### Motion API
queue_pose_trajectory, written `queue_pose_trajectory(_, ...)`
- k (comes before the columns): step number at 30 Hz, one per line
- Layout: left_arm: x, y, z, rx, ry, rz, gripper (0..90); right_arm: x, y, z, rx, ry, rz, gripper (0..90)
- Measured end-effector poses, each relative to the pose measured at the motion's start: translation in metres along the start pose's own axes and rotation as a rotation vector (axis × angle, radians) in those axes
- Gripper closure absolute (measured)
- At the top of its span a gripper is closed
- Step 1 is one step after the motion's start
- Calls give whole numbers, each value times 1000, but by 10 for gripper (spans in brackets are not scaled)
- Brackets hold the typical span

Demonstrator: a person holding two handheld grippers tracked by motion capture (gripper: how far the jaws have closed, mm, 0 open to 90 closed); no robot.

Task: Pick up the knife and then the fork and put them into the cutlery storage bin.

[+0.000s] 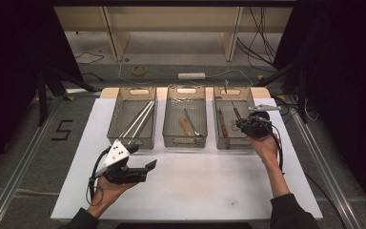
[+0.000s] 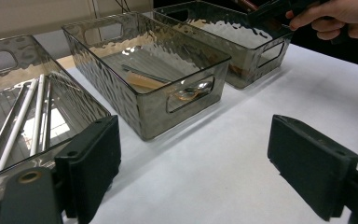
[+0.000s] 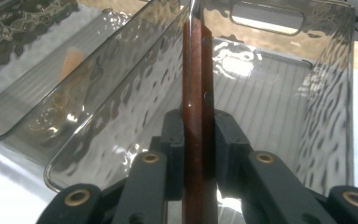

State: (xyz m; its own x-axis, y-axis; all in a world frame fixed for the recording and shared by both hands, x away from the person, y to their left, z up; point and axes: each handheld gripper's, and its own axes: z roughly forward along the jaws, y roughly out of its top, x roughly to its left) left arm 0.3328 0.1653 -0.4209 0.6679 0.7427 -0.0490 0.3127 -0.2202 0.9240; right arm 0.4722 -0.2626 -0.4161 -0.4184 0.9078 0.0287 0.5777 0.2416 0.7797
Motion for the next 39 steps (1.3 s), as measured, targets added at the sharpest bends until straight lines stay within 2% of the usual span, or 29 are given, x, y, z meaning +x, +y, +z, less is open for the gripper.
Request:
queue_pose_trajectory(14,-1,0,1,6,2,4,169,-2,0,9,32,-10,43,765)
queue_pose_trajectory(18,-1,0,1,7,3,5,169,-2,-1,10,43,-11,39,763)
queue_pose_trajectory(20,-1,0,1,6,4,4,169,-1,0,10,44,-1,48,762)
queue_pose_trajectory(24,-1,0,0,7,4,6,169,0,1,10,41,33,57,704)
queue_pose_trajectory(39,-1,0,0,6,2,5,169,8,3,-2,3,101,28,616)
